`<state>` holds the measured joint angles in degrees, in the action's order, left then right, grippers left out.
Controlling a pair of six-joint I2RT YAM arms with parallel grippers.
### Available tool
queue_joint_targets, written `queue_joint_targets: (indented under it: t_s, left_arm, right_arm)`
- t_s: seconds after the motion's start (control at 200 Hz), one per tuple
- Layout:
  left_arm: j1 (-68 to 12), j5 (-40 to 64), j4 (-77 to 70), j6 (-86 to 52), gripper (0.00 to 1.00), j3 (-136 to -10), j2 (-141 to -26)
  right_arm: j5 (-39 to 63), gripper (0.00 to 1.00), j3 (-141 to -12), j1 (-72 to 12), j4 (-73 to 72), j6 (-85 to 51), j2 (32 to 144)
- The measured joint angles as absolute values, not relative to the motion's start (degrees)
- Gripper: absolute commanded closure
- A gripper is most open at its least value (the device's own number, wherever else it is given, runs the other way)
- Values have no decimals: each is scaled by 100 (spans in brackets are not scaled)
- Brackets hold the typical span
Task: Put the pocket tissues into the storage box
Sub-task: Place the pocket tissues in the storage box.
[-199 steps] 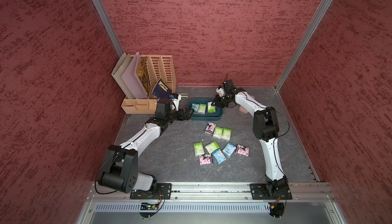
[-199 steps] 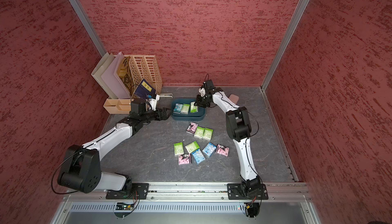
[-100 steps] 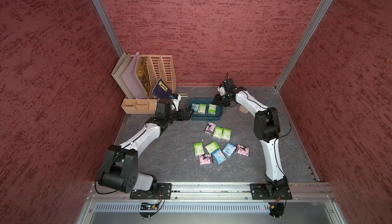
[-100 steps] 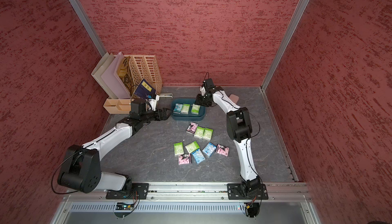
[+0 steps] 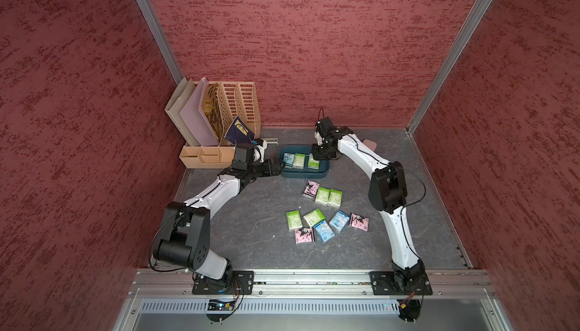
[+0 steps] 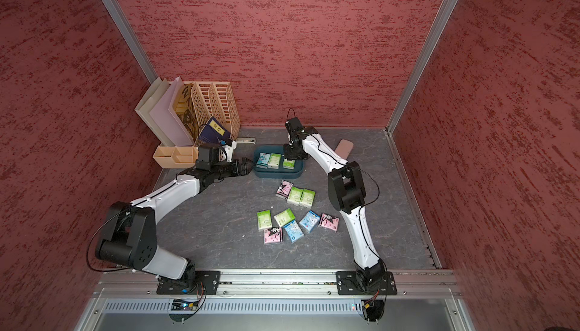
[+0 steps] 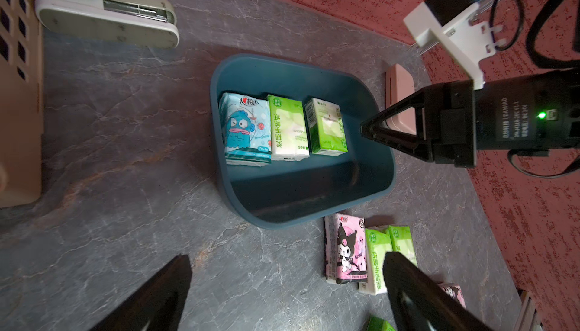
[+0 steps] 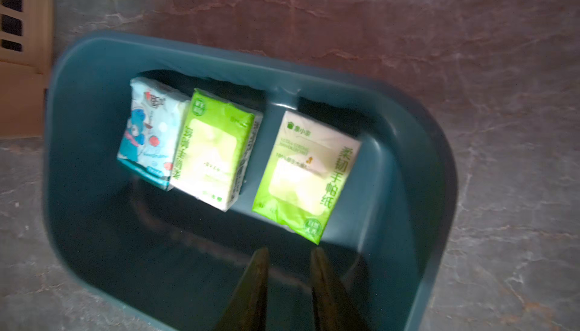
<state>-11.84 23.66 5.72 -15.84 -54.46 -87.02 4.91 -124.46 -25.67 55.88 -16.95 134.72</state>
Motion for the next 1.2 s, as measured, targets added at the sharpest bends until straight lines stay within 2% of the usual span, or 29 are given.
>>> queue_joint_targets:
  t_s: [0.18, 0.361, 0.902, 1.202]
  left_arm:
    - [-1116, 2349, 683, -1584, 0, -5476, -8702]
    - [-1063, 2351, 792, -1581, 0, -5476, -8702]
    - [-1011, 2349, 860, -1581, 0, -5476, -8702]
    - [-987, 2349, 860, -1584, 0, -5472, -8702]
  right_arm:
    - [375, 67, -12514, -2561, 5728, -1765, 13782]
    - [506, 66, -12715, -2545, 5730, -1780, 14101]
    - [939, 64, -12816, -2626, 5457, -1216, 14149]
    - [956, 50, -12499, -2633, 5194, -963, 14040]
